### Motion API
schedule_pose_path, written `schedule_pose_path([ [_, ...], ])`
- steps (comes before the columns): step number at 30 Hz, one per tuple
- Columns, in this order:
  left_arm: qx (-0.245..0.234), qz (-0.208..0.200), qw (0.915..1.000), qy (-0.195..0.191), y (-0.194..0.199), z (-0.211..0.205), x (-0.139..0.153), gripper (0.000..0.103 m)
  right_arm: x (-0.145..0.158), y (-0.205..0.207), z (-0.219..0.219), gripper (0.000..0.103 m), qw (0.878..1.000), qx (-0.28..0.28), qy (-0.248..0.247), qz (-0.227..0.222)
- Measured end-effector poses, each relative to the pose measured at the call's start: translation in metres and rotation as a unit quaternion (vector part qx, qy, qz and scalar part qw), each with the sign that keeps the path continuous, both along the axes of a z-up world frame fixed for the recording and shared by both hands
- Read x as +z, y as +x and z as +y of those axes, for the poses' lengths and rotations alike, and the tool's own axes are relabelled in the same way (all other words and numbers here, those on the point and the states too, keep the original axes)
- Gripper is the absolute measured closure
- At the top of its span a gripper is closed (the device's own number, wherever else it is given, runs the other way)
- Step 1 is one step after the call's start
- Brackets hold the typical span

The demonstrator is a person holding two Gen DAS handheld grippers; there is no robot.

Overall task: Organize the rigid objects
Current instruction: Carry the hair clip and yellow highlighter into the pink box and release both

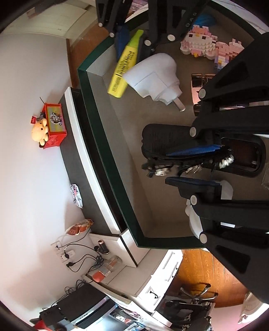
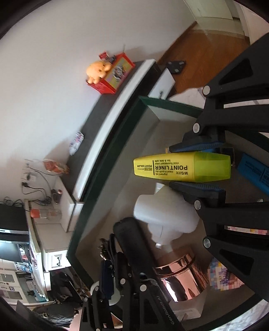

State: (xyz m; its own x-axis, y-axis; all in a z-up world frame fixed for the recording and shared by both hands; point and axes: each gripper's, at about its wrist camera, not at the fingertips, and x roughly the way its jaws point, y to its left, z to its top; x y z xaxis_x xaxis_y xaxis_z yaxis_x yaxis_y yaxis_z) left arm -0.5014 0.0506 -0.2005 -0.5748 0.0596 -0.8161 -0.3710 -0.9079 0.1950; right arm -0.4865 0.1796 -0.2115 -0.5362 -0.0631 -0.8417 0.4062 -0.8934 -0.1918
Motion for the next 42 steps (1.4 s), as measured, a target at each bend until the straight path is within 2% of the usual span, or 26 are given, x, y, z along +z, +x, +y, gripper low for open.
schedule_pose_path([
  [4, 0.002, 0.003, 1.0000, 0.003, 0.001, -0.002, -0.001, 0.082, -0.003, 0.002, -0.002, 0.076, 1.000, 0.009, 0.000, -0.012],
  [7, -0.006, 0.006, 1.0000, -0.003, 0.006, 0.001, -0.002, 0.075, -0.004, 0.003, -0.001, 0.076, 1.000, 0.012, -0.003, -0.017],
  [9, -0.013, 0.007, 0.9999, 0.000, 0.011, 0.003, -0.003, 0.063, -0.004, 0.005, -0.001, 0.076, 1.000, 0.015, -0.005, -0.019],
  [10, -0.014, 0.012, 0.9998, -0.004, 0.013, 0.004, -0.003, 0.061, -0.004, 0.007, -0.001, 0.076, 1.000, 0.015, -0.006, -0.020],
  [12, -0.011, 0.032, 0.9993, -0.016, 0.017, 0.005, 0.001, 0.049, -0.004, 0.009, -0.003, 0.076, 1.000, 0.017, -0.006, -0.021],
  [14, -0.012, 0.039, 0.9991, -0.012, 0.021, 0.003, 0.004, 0.040, -0.004, 0.013, -0.004, 0.075, 1.000, 0.019, -0.007, -0.021],
  [15, -0.013, 0.040, 0.9991, -0.012, 0.022, 0.003, 0.005, 0.039, -0.003, 0.014, -0.004, 0.075, 1.000, 0.017, -0.008, -0.019],
  [20, -0.016, 0.054, 0.9978, -0.035, 0.031, 0.003, 0.012, 0.030, 0.002, 0.021, 0.001, 0.063, 0.999, 0.009, -0.043, -0.025],
  [22, -0.021, 0.056, 0.9977, -0.032, 0.037, 0.003, 0.014, 0.027, 0.005, 0.025, 0.001, 0.054, 0.999, 0.007, -0.043, -0.020],
  [26, -0.023, 0.055, 0.9979, -0.025, 0.046, 0.001, 0.017, 0.025, 0.006, 0.031, -0.001, 0.048, 0.999, 0.001, -0.048, -0.019],
  [27, -0.022, 0.055, 0.9980, -0.021, 0.049, 0.000, 0.018, 0.023, 0.007, 0.033, -0.001, 0.043, 0.999, -0.004, -0.052, -0.017],
  [28, -0.021, 0.056, 0.9980, -0.018, 0.052, -0.001, 0.019, 0.021, 0.007, 0.034, -0.001, 0.031, 0.998, -0.008, -0.053, -0.017],
  [30, -0.007, 0.064, 0.9977, -0.023, 0.059, -0.003, 0.021, 0.018, 0.009, 0.039, -0.002, 0.023, 0.998, -0.017, -0.056, -0.013],
  [37, 0.033, 0.078, 0.9962, 0.021, 0.084, -0.021, 0.034, 0.010, 0.030, 0.069, -0.012, 0.014, 0.998, -0.015, -0.047, 0.034],
  [38, 0.039, 0.082, 0.9956, 0.026, 0.089, -0.024, 0.037, 0.008, 0.033, 0.073, -0.013, 0.011, 0.998, -0.018, -0.043, 0.042],
  [39, 0.045, 0.084, 0.9948, 0.036, 0.094, -0.028, 0.039, 0.007, 0.035, 0.076, -0.013, 0.000, 0.998, -0.021, -0.039, 0.048],
  [42, 0.058, 0.069, 0.9933, 0.072, 0.105, -0.038, 0.044, 0.007, 0.043, 0.088, -0.012, 0.000, 0.997, -0.024, -0.051, 0.062],
])
